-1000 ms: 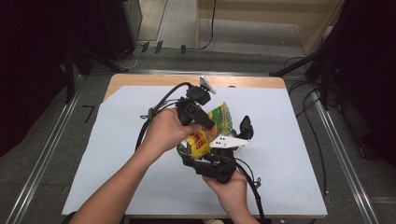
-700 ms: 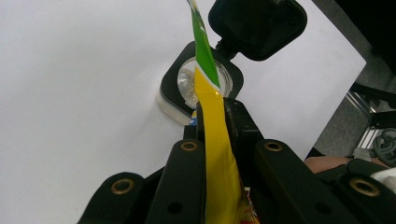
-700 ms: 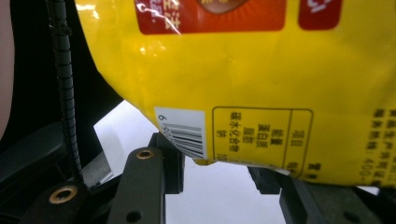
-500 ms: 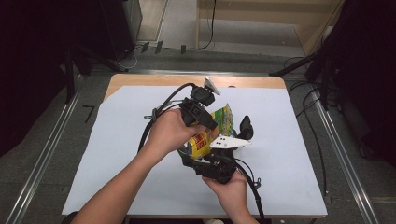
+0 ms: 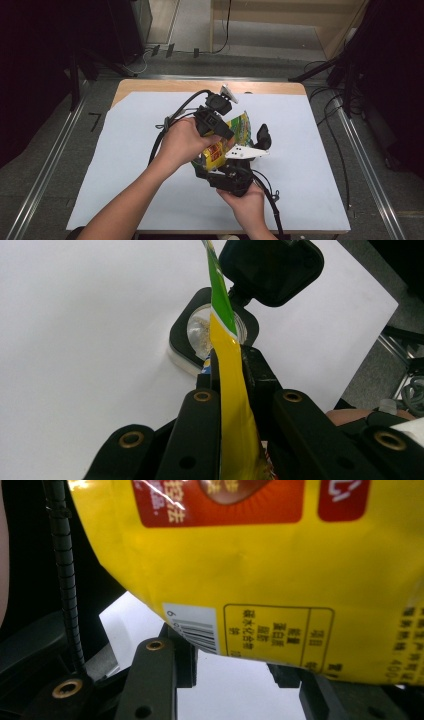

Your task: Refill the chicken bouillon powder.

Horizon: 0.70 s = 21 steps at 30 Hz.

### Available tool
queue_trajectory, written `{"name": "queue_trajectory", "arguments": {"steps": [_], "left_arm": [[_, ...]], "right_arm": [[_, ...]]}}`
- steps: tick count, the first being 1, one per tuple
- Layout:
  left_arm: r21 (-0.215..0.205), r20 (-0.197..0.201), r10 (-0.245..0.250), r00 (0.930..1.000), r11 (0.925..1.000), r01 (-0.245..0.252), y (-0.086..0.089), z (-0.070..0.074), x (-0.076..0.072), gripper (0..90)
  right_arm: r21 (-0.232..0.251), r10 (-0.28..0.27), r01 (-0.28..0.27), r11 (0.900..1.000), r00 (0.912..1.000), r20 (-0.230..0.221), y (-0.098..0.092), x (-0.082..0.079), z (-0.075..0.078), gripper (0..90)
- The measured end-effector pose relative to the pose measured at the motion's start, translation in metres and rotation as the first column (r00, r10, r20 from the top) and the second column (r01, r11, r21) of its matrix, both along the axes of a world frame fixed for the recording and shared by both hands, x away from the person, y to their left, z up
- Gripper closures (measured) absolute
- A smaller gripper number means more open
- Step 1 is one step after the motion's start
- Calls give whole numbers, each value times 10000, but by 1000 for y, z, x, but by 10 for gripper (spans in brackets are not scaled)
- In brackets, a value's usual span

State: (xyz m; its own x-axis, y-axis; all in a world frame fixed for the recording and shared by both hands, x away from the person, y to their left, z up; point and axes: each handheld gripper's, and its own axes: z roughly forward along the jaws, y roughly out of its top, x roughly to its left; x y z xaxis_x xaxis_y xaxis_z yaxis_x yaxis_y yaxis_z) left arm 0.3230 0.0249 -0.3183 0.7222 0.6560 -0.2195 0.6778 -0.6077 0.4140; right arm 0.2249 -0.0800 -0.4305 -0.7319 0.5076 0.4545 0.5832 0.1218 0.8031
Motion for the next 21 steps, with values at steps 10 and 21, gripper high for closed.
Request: {"name": "queue_trajectory", "arguments": {"steps": [10, 21], "left_arm": [[-5, 114, -71, 9999, 10000, 71, -1, 0, -1, 861], [-135, 72, -183, 9998, 9997, 184, 1, 0, 0, 857]], "right_arm": [[47, 5, -5, 10000, 10000, -53, 0, 0, 0, 639], [15, 15, -15, 10000, 10000, -33, 0, 0, 0, 641]]}}
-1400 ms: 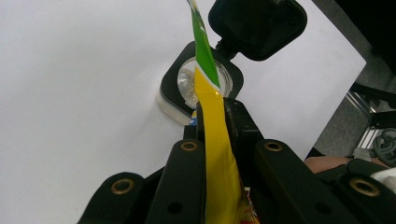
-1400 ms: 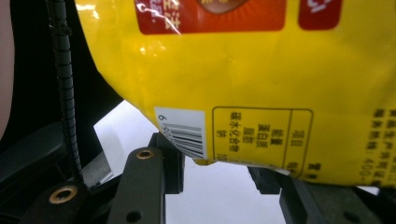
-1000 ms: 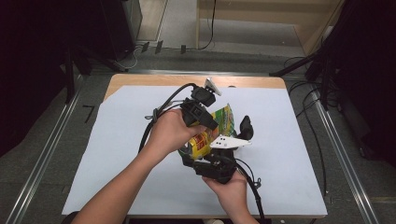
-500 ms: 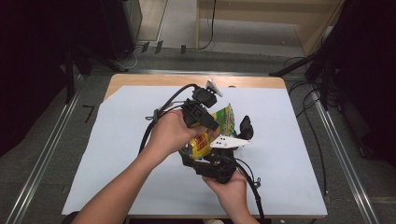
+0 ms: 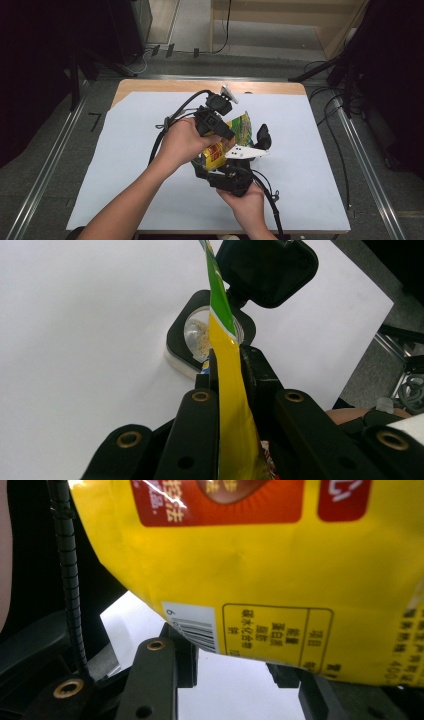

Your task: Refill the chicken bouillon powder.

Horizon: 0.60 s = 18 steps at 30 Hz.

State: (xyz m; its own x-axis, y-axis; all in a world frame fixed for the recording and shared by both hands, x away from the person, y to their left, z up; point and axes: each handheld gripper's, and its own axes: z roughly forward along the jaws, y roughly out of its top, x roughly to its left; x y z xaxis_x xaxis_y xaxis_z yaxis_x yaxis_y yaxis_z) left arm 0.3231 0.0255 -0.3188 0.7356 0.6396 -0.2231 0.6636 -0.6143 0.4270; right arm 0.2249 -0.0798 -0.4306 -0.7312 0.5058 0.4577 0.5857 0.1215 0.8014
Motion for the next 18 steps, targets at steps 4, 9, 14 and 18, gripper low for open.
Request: {"name": "queue_trajectory", "arguments": {"steps": [4, 9, 14, 18], "left_arm": [[-20, 98, -144, 9998, 9999, 144, 0, 0, 0, 853], [-290, -297, -98, 9995, 9995, 89, 2, -1, 2, 853], [-535, -642, 25, 9979, 9986, -59, 5, -2, 4, 834], [-609, -387, -15, 9992, 9981, -9, 5, -2, 2, 834]], "right_arm": [[-22, 3, -3, 10000, 10000, 16, 0, 0, 0, 643], [-44, 11, -10, 10000, 10000, 89, 1, -1, 0, 645], [-220, 68, -64, 9997, 9999, 149, 2, -1, -1, 649], [-156, 91, -89, 9998, 9999, 100, 1, 0, -1, 650]]}}
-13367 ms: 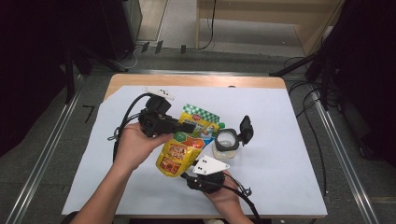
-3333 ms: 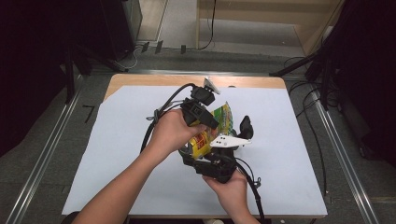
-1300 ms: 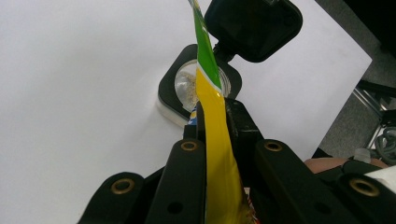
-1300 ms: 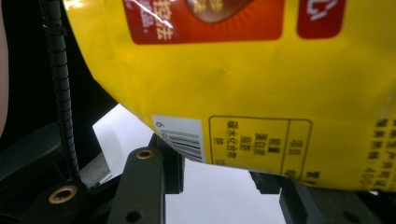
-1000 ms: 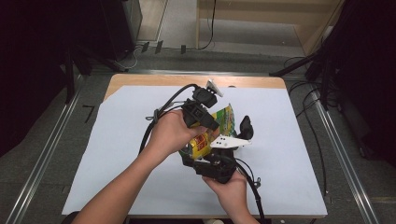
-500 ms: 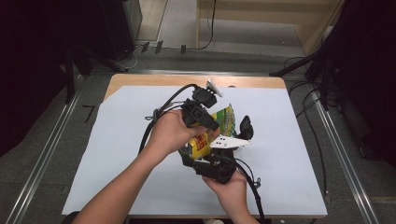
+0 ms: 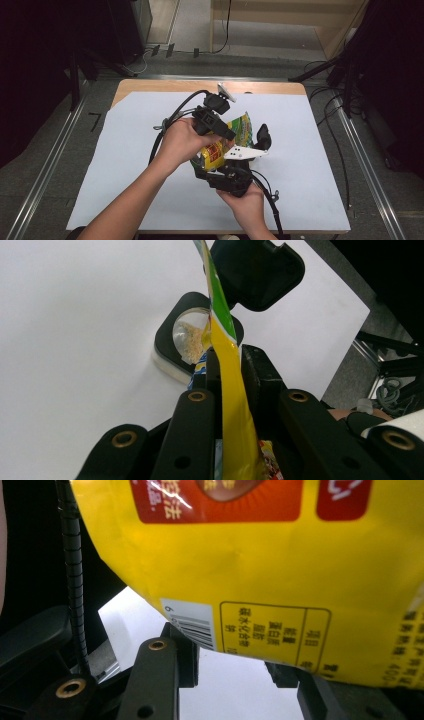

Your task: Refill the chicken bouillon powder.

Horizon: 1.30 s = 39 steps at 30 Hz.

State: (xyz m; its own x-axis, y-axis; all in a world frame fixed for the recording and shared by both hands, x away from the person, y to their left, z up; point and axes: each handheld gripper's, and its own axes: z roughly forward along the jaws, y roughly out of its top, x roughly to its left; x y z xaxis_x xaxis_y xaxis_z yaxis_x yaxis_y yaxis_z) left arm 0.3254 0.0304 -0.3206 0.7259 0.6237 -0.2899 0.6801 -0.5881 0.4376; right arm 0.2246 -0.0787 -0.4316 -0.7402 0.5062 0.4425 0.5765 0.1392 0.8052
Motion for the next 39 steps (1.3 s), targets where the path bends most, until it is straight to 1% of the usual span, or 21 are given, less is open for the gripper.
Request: {"name": "queue_trajectory", "arguments": {"steps": [1, 4, 10, 11, 13, 17, 21, 28, 39], "left_arm": [[15, 69, -68, 10000, 10000, 68, 0, 0, 0, 834], [103, 71, -184, 9998, 9998, 183, 0, -1, 0, 838], [182, -205, -48, 9998, 9998, 52, 0, -2, 2, 838], [202, -161, -47, 9999, 9998, 51, -1, -2, 2, 838], [210, -223, 25, 9997, 9998, -20, -1, -2, 1, 835], [355, -325, 131, 9994, 9993, -120, -2, 0, 2, 842], [438, -294, 124, 9995, 9990, -111, -3, 1, 0, 842], [460, -356, 166, 9992, 9988, -150, -3, 1, 0, 840], [376, -501, 199, 9985, 9991, -180, -3, 0, 1, 840]], "right_arm": [[12, -5, 5, 10000, 10000, -8, 0, 0, 0, 650], [11, -1, 1, 10000, 10000, -24, 0, 0, 0, 651], [-100, 73, -73, 9999, 10000, 66, 1, 0, -1, 652], [-97, 79, -78, 9999, 9999, 64, 1, 0, -1, 652], [-55, 57, -57, 10000, 10000, 61, 1, 0, -1, 652], [67, 128, -128, 9999, 9999, 30, 1, 0, 0, 652], [152, 141, -142, 9998, 9999, 50, 1, -1, 0, 652], [67, 167, -168, 9998, 9998, 61, 2, -1, -1, 652], [34, 189, -189, 9998, 9997, 137, 3, -1, -2, 656]]}}
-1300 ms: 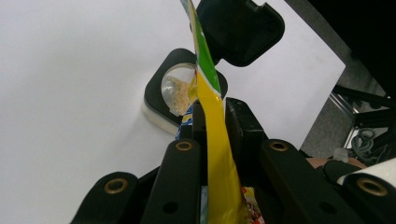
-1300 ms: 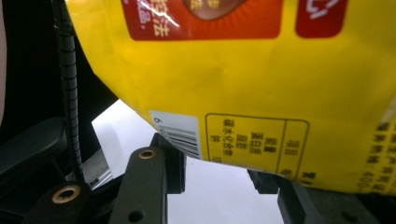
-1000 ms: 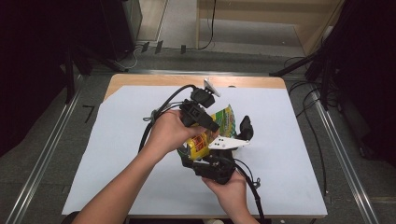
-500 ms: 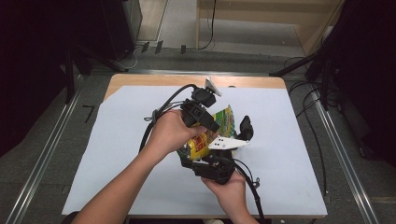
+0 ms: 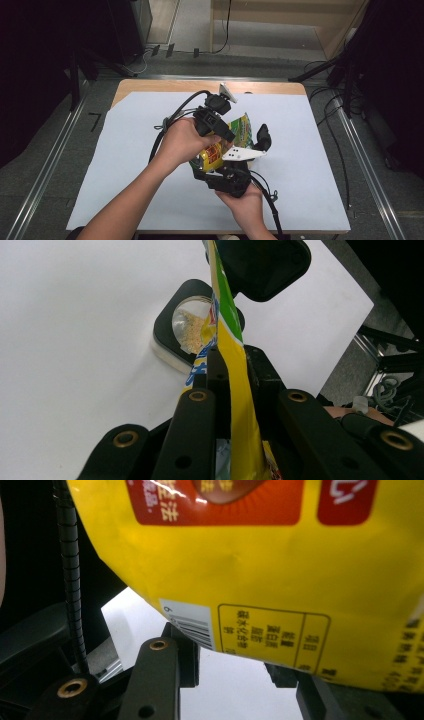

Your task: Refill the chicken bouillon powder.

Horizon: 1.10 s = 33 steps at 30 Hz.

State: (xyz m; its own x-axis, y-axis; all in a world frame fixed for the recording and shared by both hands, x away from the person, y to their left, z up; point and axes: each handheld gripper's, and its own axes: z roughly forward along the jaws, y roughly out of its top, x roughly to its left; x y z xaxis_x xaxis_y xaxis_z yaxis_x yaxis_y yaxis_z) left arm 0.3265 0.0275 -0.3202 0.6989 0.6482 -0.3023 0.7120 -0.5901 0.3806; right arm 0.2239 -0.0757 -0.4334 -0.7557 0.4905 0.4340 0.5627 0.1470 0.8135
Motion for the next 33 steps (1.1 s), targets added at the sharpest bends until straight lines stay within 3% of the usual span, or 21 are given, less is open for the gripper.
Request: {"name": "queue_trajectory", "arguments": {"steps": [33], "left_arm": [[100, 162, 29, 9999, 9999, -31, -2, 1, -5, 836]], "right_arm": [[9, -11, 10, 10000, 9999, 139, 4, 0, -4, 608]]}}
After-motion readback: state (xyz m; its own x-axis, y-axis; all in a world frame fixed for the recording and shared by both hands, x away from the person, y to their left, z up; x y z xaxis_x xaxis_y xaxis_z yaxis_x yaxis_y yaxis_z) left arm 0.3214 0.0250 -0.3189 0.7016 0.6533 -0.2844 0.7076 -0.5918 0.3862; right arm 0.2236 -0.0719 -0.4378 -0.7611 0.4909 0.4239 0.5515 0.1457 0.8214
